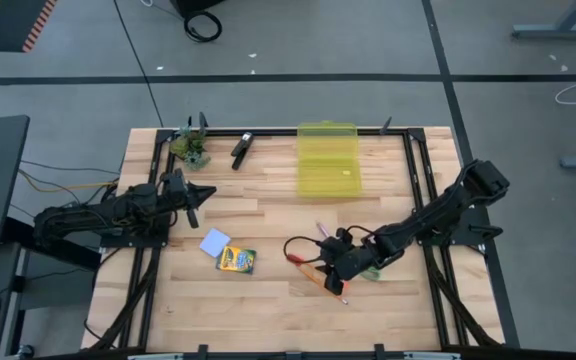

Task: Pack school essentials
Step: Put the top yellow pencil into the yellow supply box

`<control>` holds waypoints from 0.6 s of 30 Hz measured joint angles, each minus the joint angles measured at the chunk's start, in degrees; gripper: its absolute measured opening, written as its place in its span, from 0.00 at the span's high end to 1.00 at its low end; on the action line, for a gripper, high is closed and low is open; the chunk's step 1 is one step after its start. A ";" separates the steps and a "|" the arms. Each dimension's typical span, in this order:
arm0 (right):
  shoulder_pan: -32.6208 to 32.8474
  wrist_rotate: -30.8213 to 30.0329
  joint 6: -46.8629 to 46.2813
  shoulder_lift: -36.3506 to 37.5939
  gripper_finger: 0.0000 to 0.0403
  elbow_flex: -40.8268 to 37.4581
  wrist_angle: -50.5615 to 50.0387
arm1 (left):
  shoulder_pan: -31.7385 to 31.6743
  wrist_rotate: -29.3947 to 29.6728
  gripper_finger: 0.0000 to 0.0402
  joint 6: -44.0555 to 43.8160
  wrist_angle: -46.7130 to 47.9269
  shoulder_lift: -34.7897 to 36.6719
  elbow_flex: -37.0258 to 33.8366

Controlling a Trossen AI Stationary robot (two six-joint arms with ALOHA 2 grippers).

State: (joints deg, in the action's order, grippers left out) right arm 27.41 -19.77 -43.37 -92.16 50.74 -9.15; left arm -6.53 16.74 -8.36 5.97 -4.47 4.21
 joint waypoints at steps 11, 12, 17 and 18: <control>2.08 -2.98 -1.57 -2.34 0.62 -0.02 0.31 | -0.01 -0.01 0.93 0.00 0.04 0.00 0.00; 2.22 -2.99 -1.60 -2.43 0.62 -0.02 0.36 | 0.00 -0.01 0.93 0.00 0.04 0.00 0.00; 3.54 -5.12 -1.45 -2.47 0.62 -0.02 0.29 | 0.01 0.02 0.93 0.00 0.01 0.00 0.00; 3.75 -5.76 -1.38 -2.63 0.62 -0.02 0.16 | 0.01 0.00 0.92 0.00 0.03 0.00 0.00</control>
State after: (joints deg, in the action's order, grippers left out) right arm 31.16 -25.53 -44.75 -94.79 50.72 -8.99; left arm -6.52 16.74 -8.36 6.00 -4.47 4.21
